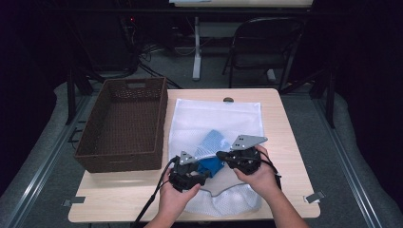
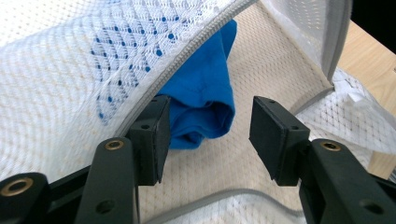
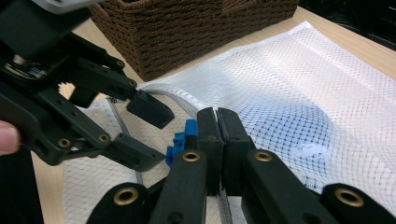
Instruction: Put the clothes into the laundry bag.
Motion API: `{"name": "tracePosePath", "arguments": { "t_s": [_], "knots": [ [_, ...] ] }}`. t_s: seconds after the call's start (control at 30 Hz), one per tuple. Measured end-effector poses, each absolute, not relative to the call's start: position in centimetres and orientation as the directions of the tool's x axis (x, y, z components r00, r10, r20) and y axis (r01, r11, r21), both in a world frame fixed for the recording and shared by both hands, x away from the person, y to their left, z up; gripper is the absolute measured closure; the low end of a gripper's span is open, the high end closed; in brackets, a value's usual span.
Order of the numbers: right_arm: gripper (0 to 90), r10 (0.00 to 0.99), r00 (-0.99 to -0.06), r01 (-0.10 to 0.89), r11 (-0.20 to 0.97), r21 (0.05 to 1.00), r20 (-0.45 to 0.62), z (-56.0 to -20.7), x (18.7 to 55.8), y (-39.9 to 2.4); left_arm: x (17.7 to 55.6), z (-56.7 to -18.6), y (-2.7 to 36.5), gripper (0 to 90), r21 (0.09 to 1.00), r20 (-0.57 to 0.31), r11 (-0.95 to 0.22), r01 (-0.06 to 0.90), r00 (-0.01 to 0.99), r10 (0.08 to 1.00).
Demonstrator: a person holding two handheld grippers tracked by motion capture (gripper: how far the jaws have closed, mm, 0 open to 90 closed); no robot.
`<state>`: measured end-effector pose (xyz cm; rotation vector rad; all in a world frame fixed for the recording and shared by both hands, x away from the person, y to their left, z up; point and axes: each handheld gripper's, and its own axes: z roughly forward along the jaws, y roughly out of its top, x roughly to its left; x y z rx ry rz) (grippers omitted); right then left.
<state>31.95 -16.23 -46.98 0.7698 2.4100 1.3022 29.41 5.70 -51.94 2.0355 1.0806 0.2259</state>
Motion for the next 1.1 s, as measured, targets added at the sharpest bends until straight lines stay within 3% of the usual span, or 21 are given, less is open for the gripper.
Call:
{"name": "tracePosePath", "arguments": {
  "t_s": [1.1],
  "knots": [
    [88.9,0.578,-0.815,0.323,0.492,0.808,-0.027,-46.6,31.0,-15.9,27.8,-50.4,12.3,47.7,0.743,-0.149,-0.291,0.603,0.572,0.806]
  ]
}}
